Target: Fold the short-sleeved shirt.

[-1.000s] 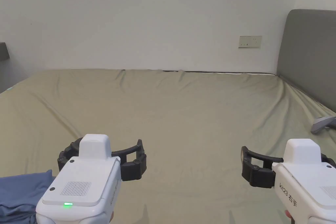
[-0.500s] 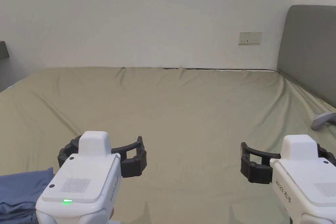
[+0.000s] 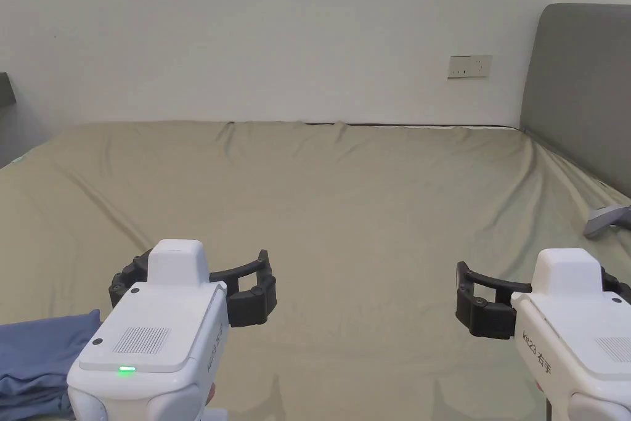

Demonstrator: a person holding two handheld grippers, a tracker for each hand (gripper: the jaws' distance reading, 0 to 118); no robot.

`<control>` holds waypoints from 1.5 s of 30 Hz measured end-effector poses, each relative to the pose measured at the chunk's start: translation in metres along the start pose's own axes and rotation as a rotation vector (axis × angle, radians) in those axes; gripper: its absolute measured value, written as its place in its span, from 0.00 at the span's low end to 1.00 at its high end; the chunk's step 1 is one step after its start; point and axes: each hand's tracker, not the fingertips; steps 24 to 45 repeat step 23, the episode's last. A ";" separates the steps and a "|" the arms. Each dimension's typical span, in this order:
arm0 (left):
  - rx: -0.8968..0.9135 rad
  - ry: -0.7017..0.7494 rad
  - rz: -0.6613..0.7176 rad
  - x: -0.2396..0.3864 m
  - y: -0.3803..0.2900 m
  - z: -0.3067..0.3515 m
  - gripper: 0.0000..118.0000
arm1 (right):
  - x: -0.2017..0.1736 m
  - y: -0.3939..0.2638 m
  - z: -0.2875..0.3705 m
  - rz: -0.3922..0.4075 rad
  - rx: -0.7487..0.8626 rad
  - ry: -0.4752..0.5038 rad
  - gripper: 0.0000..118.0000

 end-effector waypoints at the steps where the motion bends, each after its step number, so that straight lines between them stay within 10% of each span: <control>1: 0.000 0.000 -0.001 0.000 0.000 0.000 1.00 | 0.001 0.000 0.000 -0.013 -0.007 0.004 1.00; 45: 0.003 -0.006 -0.009 0.004 0.001 0.003 1.00 | 0.005 -0.002 -0.004 -0.025 -0.002 -0.009 1.00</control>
